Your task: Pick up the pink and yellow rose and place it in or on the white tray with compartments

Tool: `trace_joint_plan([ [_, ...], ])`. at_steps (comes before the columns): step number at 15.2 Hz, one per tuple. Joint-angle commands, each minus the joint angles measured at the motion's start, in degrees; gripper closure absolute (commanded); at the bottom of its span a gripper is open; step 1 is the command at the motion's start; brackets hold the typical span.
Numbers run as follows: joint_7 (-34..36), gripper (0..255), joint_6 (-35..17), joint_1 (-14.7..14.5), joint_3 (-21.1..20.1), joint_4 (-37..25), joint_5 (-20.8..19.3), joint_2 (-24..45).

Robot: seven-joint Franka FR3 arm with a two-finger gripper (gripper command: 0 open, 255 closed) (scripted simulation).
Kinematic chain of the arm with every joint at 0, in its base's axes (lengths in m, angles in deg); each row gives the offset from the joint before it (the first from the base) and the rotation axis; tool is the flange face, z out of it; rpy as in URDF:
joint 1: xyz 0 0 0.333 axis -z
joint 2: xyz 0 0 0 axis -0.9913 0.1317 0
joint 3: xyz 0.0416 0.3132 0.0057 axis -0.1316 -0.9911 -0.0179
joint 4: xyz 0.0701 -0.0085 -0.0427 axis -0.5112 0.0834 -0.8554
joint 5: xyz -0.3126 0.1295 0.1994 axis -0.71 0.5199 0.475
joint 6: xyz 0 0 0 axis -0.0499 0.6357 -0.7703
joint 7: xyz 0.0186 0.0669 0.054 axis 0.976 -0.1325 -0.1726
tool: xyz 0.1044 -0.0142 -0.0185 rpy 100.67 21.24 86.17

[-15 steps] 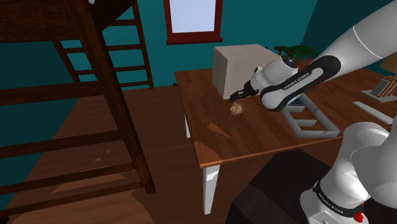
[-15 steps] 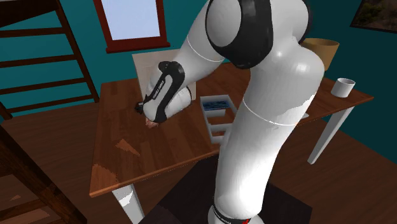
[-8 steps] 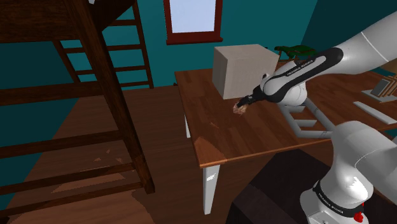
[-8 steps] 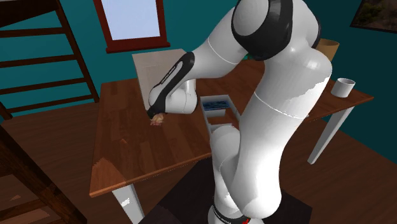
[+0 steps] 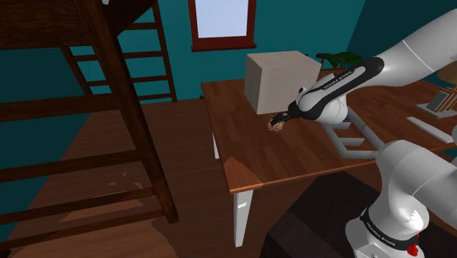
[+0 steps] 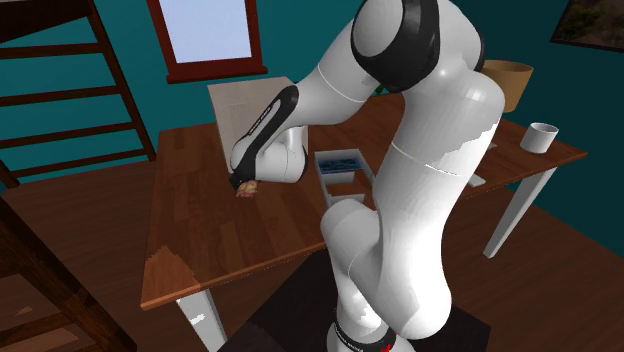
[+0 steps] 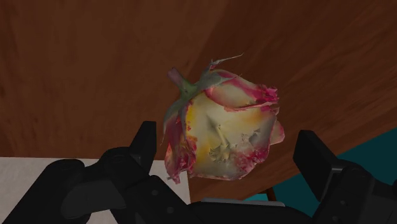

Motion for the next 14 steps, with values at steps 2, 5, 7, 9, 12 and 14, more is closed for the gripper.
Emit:
trace_joint_plan([
  [2, -0.01, 0, -0.01, -0.06, 0.05, -0.01, 0.00, 0.00],
  [5, 0.00, 255, 0.00, 0.04, -0.04, 0.01, 0.00, 0.00],
  [7, -0.01, 255, 0.01, 0.10, -0.07, 0.02, -0.02, -0.01],
  [9, 0.00, 255, 0.02, 0.10, -0.08, 0.02, -0.02, -0.01],
  [12, -0.01, 255, -0.03, -0.11, 0.11, -0.01, 0.01, 0.00],
  [14, 0.92, 255, 1.79, 5.48, -5.52, -0.09, -0.39, 0.31],
])
